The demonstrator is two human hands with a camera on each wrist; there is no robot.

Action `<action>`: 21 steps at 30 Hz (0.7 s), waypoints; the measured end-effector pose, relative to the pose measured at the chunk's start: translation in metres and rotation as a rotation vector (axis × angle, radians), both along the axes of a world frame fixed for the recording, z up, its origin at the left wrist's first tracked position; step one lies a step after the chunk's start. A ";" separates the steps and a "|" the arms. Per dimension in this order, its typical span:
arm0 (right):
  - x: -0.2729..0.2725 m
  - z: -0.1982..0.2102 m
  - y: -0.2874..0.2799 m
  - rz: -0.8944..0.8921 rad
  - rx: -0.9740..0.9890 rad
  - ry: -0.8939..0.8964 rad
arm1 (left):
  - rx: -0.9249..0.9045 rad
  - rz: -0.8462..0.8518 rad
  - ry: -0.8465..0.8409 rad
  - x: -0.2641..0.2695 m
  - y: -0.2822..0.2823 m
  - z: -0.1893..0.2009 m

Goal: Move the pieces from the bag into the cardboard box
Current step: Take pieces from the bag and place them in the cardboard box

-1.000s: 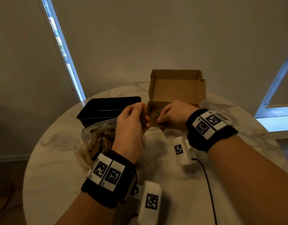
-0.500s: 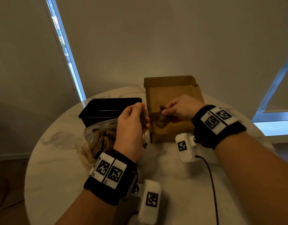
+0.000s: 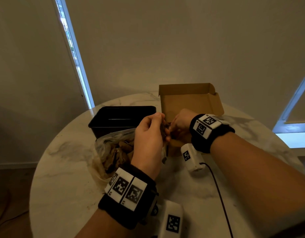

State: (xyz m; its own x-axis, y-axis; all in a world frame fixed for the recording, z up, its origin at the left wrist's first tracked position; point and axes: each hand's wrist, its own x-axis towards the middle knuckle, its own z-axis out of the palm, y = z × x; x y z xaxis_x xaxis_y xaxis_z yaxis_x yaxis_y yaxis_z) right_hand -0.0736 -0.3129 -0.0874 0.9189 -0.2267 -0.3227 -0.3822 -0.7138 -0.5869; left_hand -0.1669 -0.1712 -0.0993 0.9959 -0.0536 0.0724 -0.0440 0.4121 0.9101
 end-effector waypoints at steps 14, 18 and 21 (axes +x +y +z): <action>0.016 -0.016 -0.014 -0.008 -0.450 0.082 | 0.018 0.015 -0.020 0.001 -0.001 -0.002; 0.034 -0.027 -0.029 -0.039 -0.496 0.091 | 0.023 0.006 -0.018 0.000 -0.001 -0.002; 0.000 0.005 -0.015 -0.022 -0.505 0.006 | 0.025 0.005 -0.015 0.000 0.000 -0.001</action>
State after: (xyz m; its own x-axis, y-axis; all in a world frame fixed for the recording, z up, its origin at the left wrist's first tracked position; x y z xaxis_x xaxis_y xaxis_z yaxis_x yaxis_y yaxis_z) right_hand -0.0739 -0.3276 -0.0820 0.9105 -0.3755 -0.1731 -0.4030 -0.8996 -0.1682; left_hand -0.1666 -0.1717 -0.1005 0.9950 -0.0502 0.0860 -0.0599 0.3889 0.9193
